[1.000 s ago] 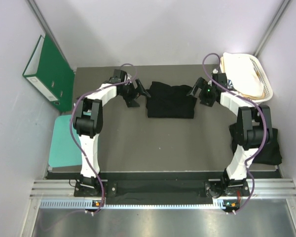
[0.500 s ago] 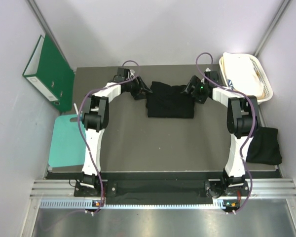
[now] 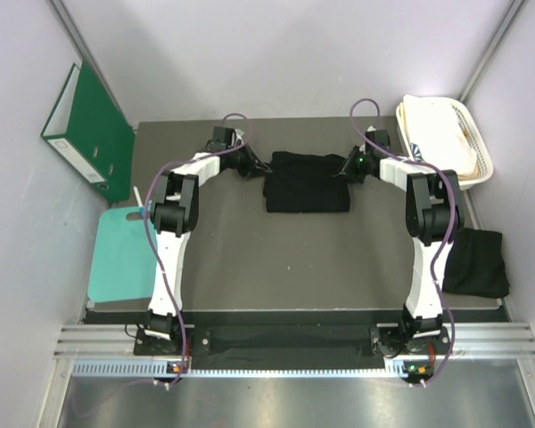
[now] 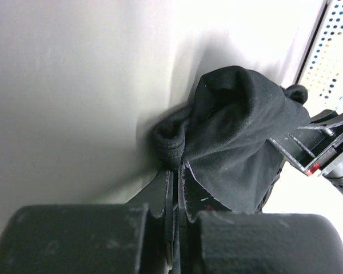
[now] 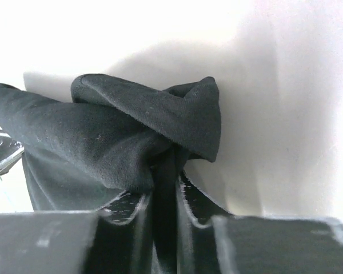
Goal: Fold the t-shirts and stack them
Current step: Put the neatly folded tshirt into the corner of the board with the right arm
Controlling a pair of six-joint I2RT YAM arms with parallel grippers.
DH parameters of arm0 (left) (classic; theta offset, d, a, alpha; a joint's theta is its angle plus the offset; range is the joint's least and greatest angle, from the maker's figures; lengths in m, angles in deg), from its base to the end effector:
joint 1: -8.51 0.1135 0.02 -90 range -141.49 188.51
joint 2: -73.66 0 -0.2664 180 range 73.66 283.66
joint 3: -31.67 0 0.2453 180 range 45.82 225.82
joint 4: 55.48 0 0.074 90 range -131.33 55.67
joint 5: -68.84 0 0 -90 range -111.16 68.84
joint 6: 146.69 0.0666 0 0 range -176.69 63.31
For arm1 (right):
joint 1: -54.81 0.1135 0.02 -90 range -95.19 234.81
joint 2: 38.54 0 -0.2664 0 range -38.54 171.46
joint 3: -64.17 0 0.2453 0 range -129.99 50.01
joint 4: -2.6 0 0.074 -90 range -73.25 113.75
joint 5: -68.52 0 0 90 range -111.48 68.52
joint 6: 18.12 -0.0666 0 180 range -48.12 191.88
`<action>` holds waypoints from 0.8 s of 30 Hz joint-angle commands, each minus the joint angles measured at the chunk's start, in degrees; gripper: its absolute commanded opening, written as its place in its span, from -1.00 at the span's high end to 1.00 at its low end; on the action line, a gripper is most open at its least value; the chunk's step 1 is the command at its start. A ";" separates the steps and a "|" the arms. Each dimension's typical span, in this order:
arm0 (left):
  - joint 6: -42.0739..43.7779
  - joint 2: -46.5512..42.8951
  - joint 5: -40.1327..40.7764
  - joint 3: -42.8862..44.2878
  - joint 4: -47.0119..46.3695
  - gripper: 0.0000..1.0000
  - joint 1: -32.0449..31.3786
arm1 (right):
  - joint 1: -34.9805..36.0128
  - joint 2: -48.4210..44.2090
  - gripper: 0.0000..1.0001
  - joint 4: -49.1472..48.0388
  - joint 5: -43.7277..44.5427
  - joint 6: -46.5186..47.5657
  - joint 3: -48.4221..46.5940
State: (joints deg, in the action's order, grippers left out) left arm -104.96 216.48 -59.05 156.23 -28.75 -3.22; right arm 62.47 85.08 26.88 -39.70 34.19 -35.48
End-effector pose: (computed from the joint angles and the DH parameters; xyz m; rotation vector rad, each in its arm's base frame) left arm 0.5348 -0.1528 0.1082 -0.4446 2.4770 -1.2568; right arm 0.4760 0.0850 0.1333 0.4979 2.4437 0.7343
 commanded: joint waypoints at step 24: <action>26.04 -20.13 6.61 0.43 22.41 -0.97 -18.86 | 1.13 -39.40 -0.80 31.07 37.11 13.17 14.03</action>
State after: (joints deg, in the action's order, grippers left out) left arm -79.85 195.43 -49.44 158.20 -8.16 -21.01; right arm 63.39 50.24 46.05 -10.19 49.77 -24.75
